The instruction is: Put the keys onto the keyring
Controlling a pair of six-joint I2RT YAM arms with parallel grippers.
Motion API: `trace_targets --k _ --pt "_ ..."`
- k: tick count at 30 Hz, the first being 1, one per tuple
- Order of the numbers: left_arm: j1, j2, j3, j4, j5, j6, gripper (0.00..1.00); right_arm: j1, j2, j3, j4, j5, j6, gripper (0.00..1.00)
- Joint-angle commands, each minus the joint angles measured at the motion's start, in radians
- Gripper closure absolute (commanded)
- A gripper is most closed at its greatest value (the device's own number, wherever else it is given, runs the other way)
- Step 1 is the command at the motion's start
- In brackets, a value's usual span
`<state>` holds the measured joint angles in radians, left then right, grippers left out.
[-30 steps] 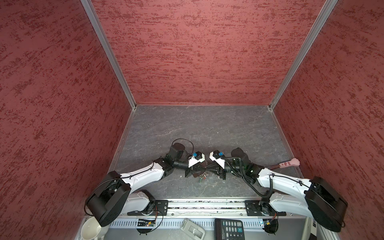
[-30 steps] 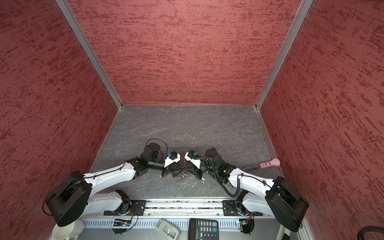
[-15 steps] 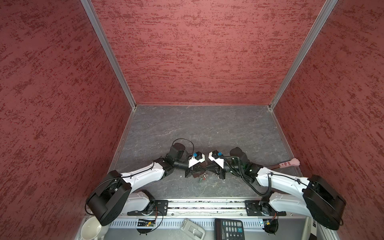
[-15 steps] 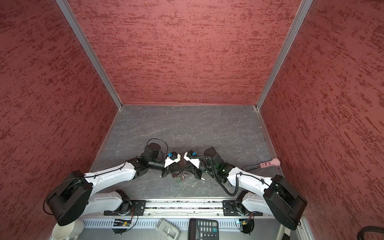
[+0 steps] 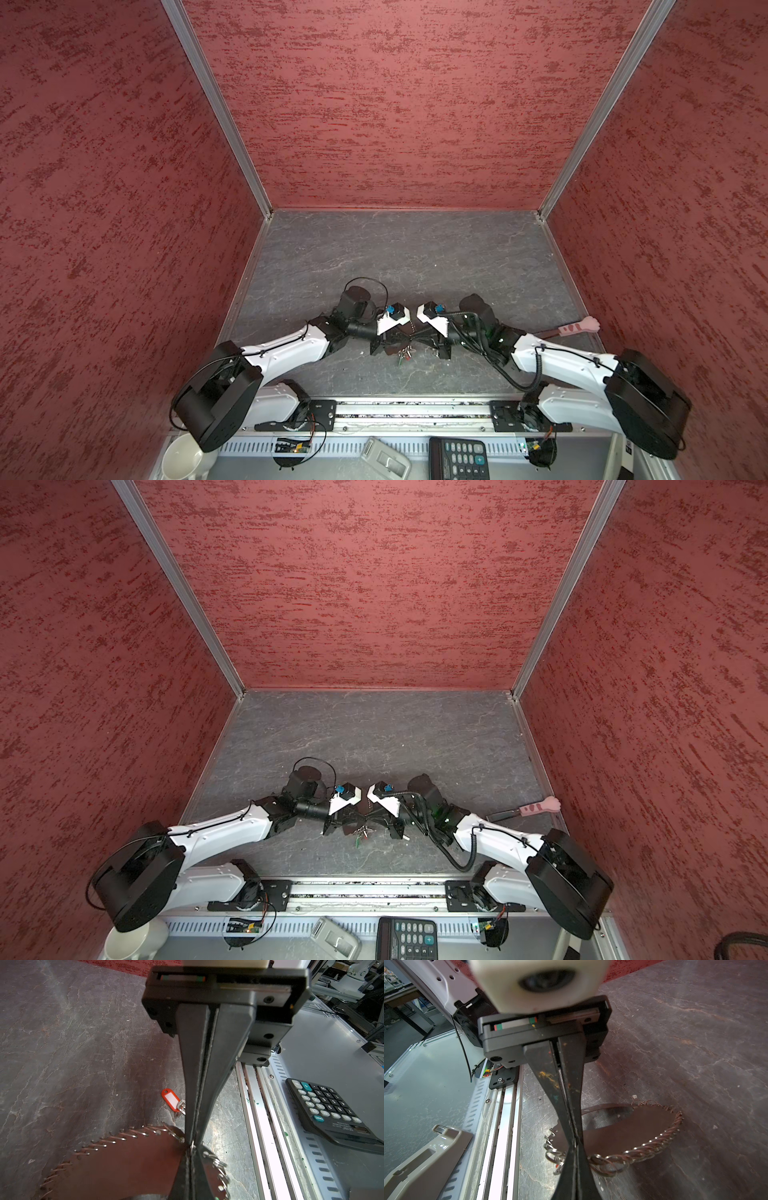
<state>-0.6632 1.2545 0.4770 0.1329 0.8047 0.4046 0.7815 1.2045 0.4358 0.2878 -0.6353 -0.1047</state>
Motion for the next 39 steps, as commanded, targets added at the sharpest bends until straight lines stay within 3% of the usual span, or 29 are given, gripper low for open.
trace_targets --k 1,6,11,19,21,24,30,34,39 --pt "0.008 -0.038 -0.018 0.113 -0.022 -0.04 0.97 0.001 -0.022 -0.003 0.028 0.009 0.019 1.0" --pt "0.041 -0.073 -0.064 0.211 -0.006 -0.112 0.82 -0.001 -0.075 -0.071 0.228 0.065 0.101 1.0" --pt "0.113 -0.058 -0.089 0.332 0.057 -0.279 0.68 -0.001 -0.043 -0.102 0.413 0.076 0.167 1.0" --pt "0.114 -0.068 -0.103 0.336 0.043 -0.253 0.55 -0.004 0.015 -0.121 0.518 0.094 0.173 1.0" --pt "0.113 -0.083 -0.13 0.412 0.01 -0.258 0.5 -0.009 0.017 -0.135 0.545 0.097 0.169 1.0" --pt "0.107 -0.123 -0.179 0.508 -0.058 -0.281 0.49 -0.024 0.024 -0.156 0.596 0.069 0.171 1.0" --pt "0.076 -0.051 -0.209 0.632 -0.036 -0.239 0.55 -0.033 0.069 -0.163 0.695 0.0 0.168 1.0" --pt "0.078 -0.051 -0.209 0.635 0.007 -0.223 0.64 -0.034 0.115 -0.157 0.755 -0.049 0.174 1.0" --pt "0.08 -0.072 -0.23 0.646 0.079 -0.19 0.68 -0.034 0.142 -0.167 0.844 -0.067 0.195 1.0"
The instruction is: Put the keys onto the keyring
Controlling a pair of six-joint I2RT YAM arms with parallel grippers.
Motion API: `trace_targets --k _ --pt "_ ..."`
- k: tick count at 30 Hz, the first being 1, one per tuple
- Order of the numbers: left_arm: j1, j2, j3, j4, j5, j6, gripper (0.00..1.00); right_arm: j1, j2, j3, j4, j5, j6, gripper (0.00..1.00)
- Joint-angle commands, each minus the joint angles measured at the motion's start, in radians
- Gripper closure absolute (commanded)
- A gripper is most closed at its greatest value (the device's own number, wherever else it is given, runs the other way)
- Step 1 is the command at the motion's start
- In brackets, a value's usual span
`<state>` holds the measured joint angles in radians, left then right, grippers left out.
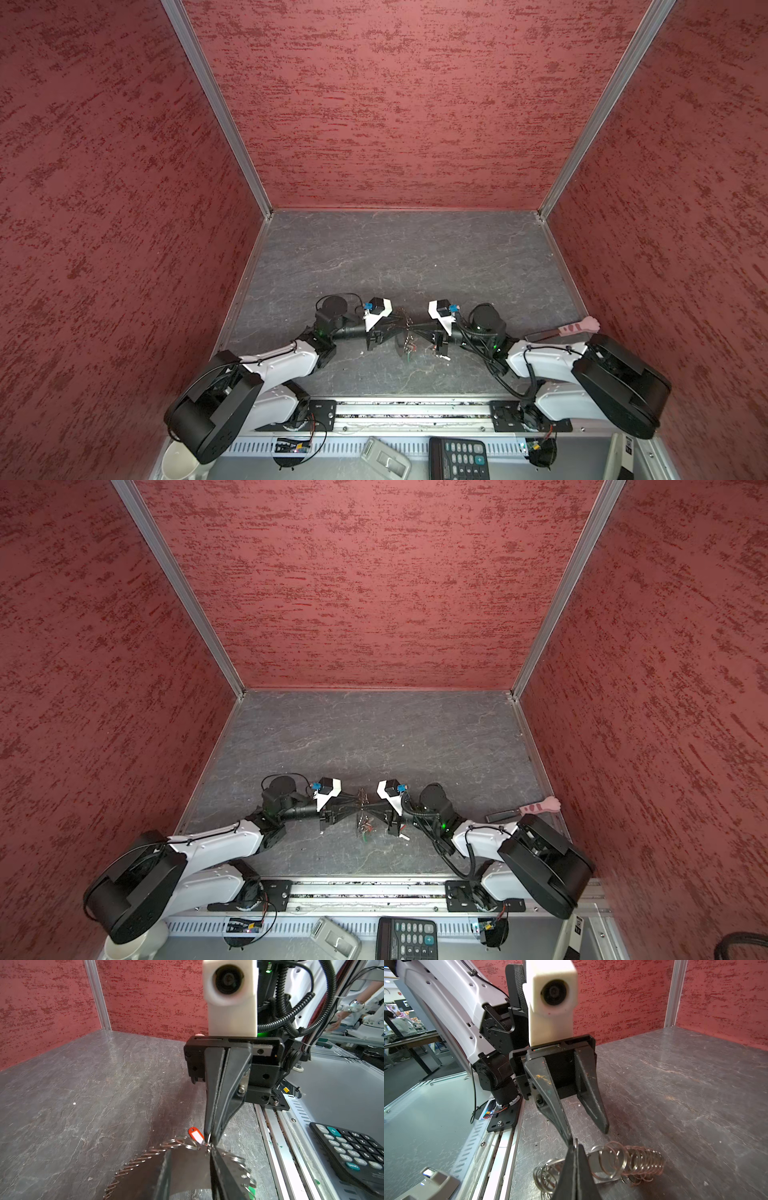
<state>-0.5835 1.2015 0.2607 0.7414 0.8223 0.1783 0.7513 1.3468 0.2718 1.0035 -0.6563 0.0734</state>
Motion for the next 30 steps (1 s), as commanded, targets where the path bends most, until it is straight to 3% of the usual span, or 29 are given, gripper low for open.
trace_targets --k 1,4,13,16,21,24,30 --pt "0.0 -0.023 -0.014 0.032 0.078 0.041 0.7 -0.004 0.002 -0.007 0.15 -0.049 0.02 1.0" --pt "0.005 -0.014 -0.005 0.011 0.11 0.056 0.77 -0.004 0.005 -0.012 0.185 -0.052 0.016 1.0" --pt "0.03 -0.011 0.004 0.035 0.152 0.027 0.86 -0.004 0.049 -0.002 0.238 -0.121 0.032 1.0" --pt "0.046 -0.008 -0.014 0.121 0.213 -0.02 0.86 -0.004 0.063 -0.009 0.267 -0.121 0.042 1.0" --pt "0.045 0.011 0.001 0.112 0.274 -0.026 0.86 -0.004 0.068 -0.008 0.289 -0.107 0.047 1.0" --pt "0.044 0.019 0.001 0.11 0.271 -0.02 0.82 -0.004 0.08 -0.014 0.334 -0.094 0.061 1.0" --pt "0.045 0.015 0.005 0.085 0.244 -0.004 0.86 -0.004 0.128 -0.022 0.431 -0.11 0.108 1.0"
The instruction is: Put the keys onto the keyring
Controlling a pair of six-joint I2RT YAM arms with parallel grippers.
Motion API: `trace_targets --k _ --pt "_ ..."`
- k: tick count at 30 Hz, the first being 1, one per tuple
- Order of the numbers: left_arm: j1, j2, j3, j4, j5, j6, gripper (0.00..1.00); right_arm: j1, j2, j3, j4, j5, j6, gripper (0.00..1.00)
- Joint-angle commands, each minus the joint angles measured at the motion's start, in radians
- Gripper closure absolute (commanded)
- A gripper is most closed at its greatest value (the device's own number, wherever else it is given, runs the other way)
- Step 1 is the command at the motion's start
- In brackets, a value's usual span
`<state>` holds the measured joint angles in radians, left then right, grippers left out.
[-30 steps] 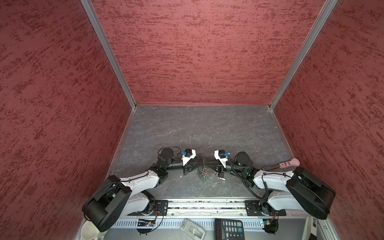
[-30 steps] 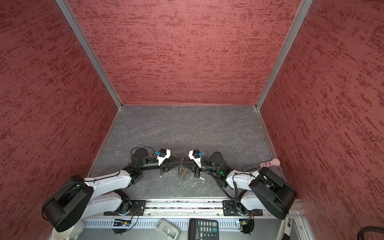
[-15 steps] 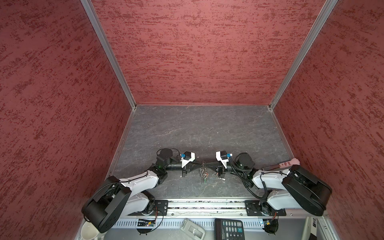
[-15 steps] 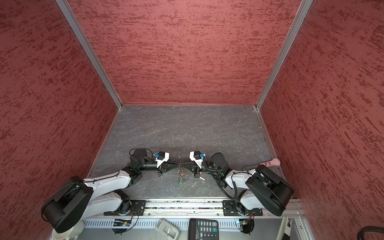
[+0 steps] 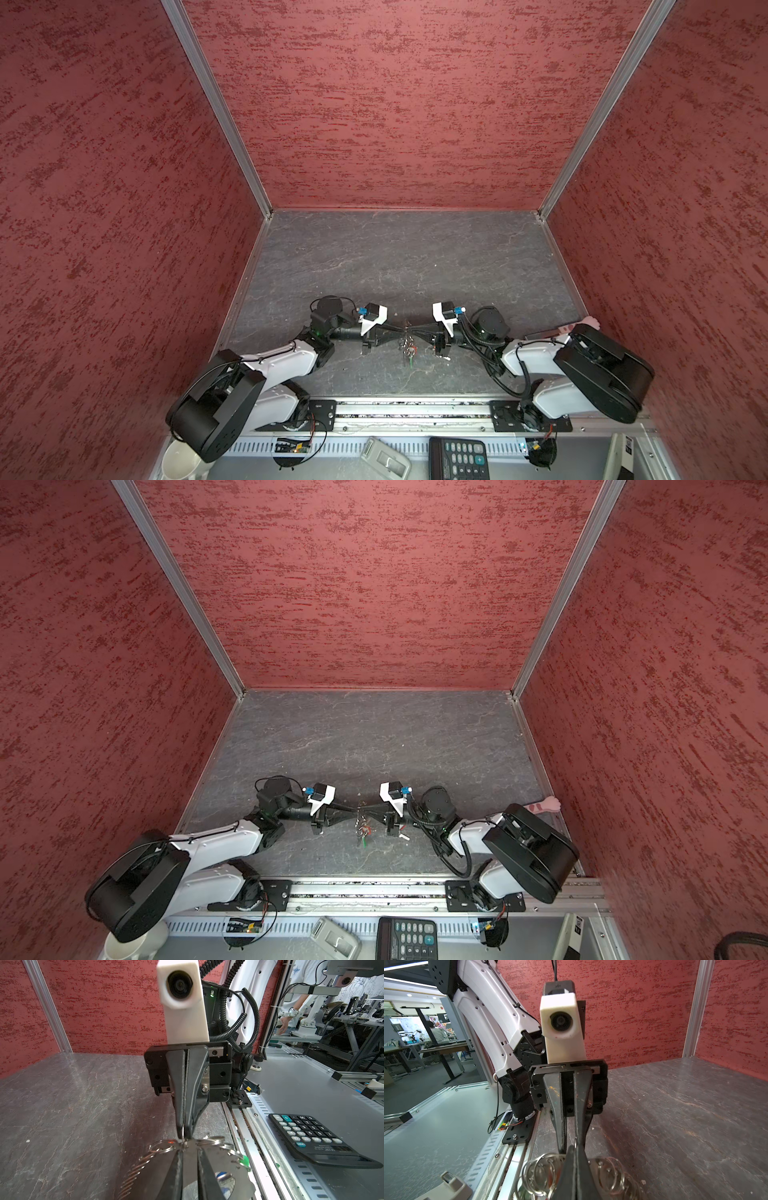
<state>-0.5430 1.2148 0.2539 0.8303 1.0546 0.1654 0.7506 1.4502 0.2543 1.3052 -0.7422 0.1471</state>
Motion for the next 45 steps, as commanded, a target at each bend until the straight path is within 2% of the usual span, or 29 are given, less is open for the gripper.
trace_targets --k 1,11,22,25,28,31,34,38,45 --pt "0.005 0.0 0.013 -0.001 0.009 0.008 0.86 -0.004 0.033 -0.004 0.141 -0.032 0.04 1.0" --pt "0.004 0.005 0.013 0.001 0.004 0.002 0.89 0.002 0.098 -0.004 0.226 -0.055 0.078 1.0" --pt "0.0 -0.006 0.039 -0.086 -0.017 0.039 1.0 0.016 0.132 0.002 0.235 -0.044 0.076 1.0" --pt "-0.001 -0.03 0.059 -0.183 -0.042 0.084 1.0 0.015 0.07 0.004 0.08 -0.036 0.023 0.96" --pt "-0.037 -0.073 0.098 -0.413 -0.125 0.22 1.0 0.007 -0.062 0.042 -0.26 -0.057 -0.09 0.87" --pt "-0.057 -0.099 0.13 -0.536 -0.161 0.285 1.0 0.002 -0.185 0.108 -0.656 -0.013 -0.25 0.85" --pt "-0.062 -0.112 0.162 -0.631 -0.165 0.331 1.0 -0.006 -0.271 0.143 -0.874 0.028 -0.329 0.84" --pt "-0.079 -0.112 0.194 -0.718 -0.164 0.372 1.0 -0.008 -0.322 0.179 -1.042 0.04 -0.387 0.82" --pt "-0.081 -0.095 0.205 -0.734 -0.139 0.379 1.0 -0.007 -0.31 0.209 -1.064 0.016 -0.38 0.81"
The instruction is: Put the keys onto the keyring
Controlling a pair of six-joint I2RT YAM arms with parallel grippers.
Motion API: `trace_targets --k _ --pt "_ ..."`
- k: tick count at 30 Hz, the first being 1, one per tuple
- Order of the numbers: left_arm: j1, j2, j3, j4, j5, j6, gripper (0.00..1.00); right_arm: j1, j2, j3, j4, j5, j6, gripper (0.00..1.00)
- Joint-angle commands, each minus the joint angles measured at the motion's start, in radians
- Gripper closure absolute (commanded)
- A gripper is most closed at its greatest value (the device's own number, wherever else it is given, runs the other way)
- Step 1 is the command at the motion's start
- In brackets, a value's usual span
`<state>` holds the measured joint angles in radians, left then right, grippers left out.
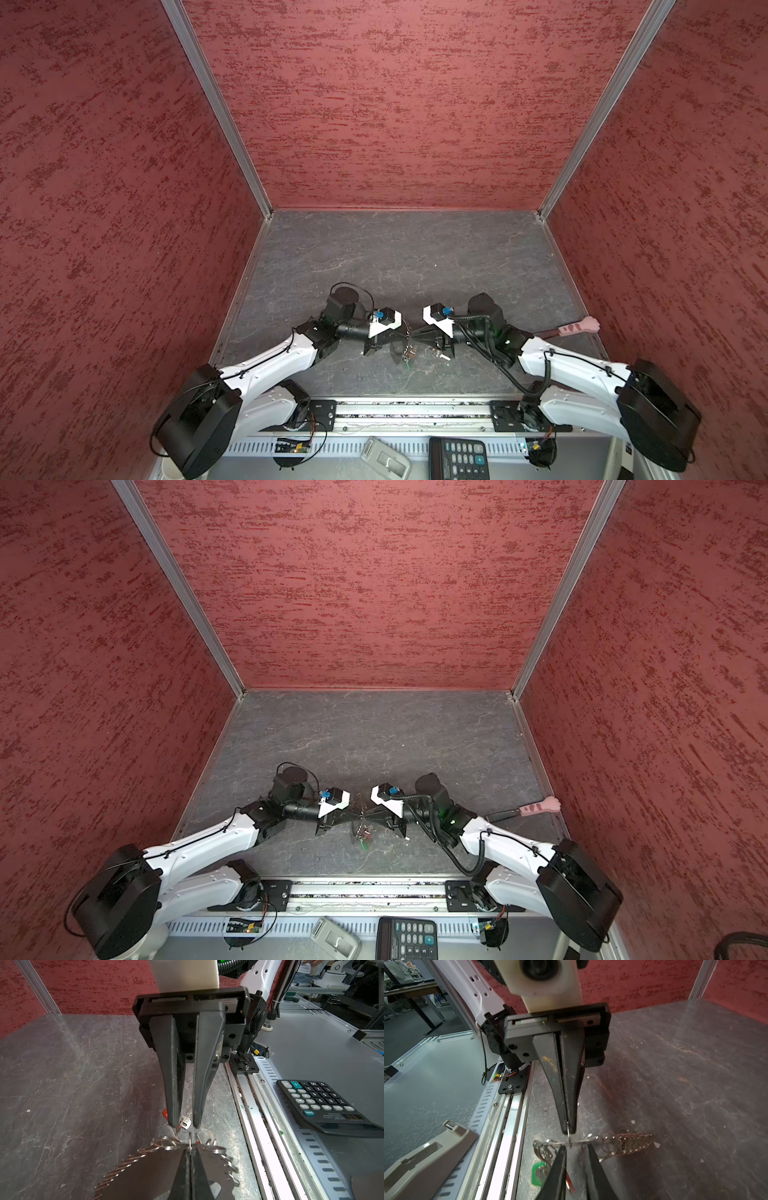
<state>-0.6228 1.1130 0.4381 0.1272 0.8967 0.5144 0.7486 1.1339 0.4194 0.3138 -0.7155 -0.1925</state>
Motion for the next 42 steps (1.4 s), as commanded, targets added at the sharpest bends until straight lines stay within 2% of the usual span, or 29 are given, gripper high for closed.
trace_targets --k 1,15,33,42 --pt "-0.002 0.012 0.023 -0.033 0.021 0.03 1.0 -0.004 0.009 0.043 -0.067 -0.019 -0.037 0.81" --pt "-0.017 0.052 0.043 -0.059 0.039 0.039 1.0 -0.002 0.056 0.039 0.037 -0.088 0.015 0.85" --pt "-0.017 0.056 0.039 -0.043 0.026 0.031 1.0 0.038 0.097 0.054 0.038 -0.075 0.015 0.88" --pt "-0.017 0.064 0.042 -0.038 0.023 0.028 1.0 0.046 0.104 0.065 0.03 -0.045 0.01 1.0"
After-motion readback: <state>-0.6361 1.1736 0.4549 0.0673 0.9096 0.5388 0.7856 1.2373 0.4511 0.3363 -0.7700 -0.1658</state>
